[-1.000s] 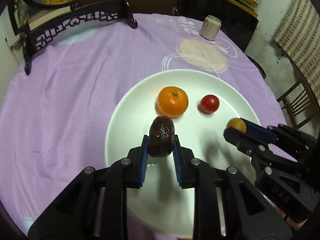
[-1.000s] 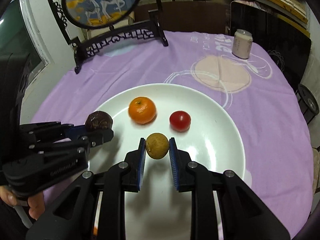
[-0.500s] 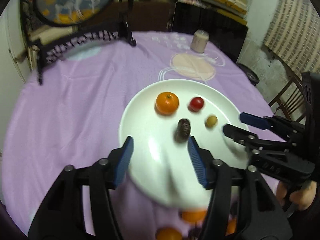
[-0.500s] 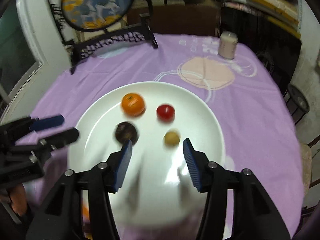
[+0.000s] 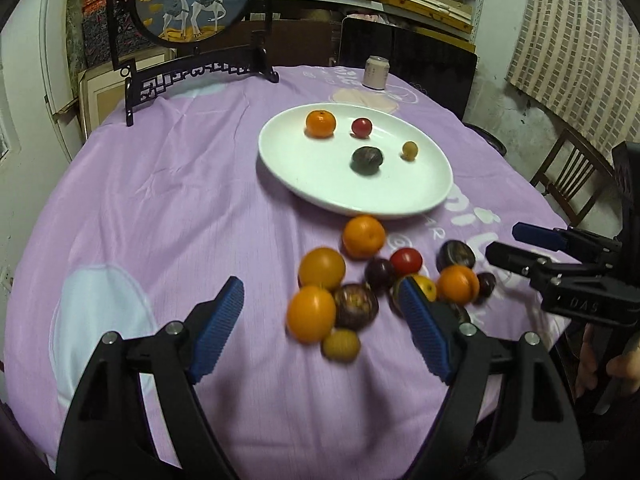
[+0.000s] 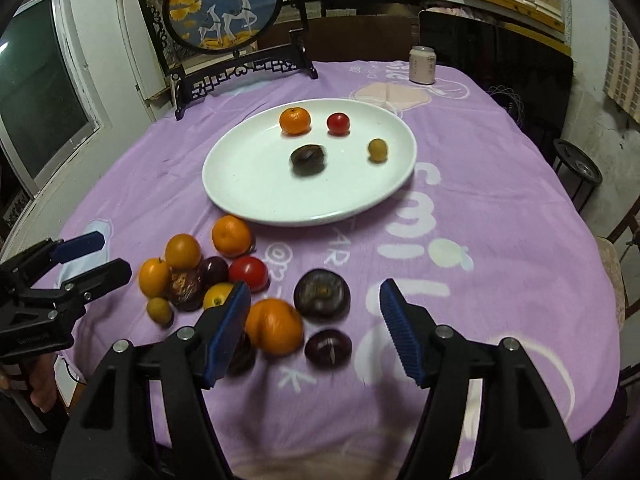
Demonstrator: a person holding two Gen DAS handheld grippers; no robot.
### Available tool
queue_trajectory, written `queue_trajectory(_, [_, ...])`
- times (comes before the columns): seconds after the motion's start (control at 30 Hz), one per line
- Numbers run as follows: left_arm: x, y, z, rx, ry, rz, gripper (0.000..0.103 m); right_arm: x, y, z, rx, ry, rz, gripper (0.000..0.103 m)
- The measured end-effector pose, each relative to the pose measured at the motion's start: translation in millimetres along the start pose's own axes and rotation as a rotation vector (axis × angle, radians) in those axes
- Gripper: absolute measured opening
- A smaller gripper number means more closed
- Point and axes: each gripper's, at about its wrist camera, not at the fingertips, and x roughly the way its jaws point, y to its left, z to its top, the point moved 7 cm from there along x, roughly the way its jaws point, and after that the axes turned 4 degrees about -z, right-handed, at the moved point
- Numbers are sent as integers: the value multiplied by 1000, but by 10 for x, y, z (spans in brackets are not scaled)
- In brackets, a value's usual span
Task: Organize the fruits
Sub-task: 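Lower both held fruits onto the white plate and open both tools, then grasp a small yellow-brown fruit with the left tool while the right tool grasps a stemmed dark plum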
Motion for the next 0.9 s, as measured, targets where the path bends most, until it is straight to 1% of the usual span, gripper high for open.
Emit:
queue_trajectory(0.1, [-67,-14,-72,7,-5,2,81,-95,-37,-85,10,-5,-9,68])
queue_trajectory(0.2, [-107,-9,-149,12,-3,-1,81,-136,-61,-247,6,12,-18,68])
queue_trajectory(0.3, [-101,-25,-247,16,10,-4,81,-94,-45,-418,-10,45,-20,68])
queue_trajectory(0.4, [-47,-39,-312,18,33,-9,81,3,-25,-491,-27,63,-18,68])
queue_trajectory(0.47, [2,-41,-357,18,53,-9,81,69,-27,-507,-34,58,-16,68])
queue_trajectory(0.5, [26,-42,-377,18,62,-9,81,125,-21,-508,-42,53,-12,65])
queue_trajectory(0.53, [43,-38,-385,17,68,-8,81,173,-28,-512,-46,58,-12,59])
queue_trajectory(0.57, [67,-39,-401,15,78,-8,81,241,-29,-529,-48,73,-2,40])
queue_trajectory(0.6, [74,-38,-407,14,81,-7,81,292,-37,-539,-42,86,11,33])
queue_trajectory(0.67, [100,-47,-417,13,91,-12,81,313,-61,-517,-39,68,17,31])
queue_trajectory(0.8, [160,-61,-439,9,111,-19,81,249,-82,-522,-21,65,31,31])
queue_trajectory(0.9, [218,-96,-455,17,125,-27,80,134,-110,-524,-22,48,17,31])
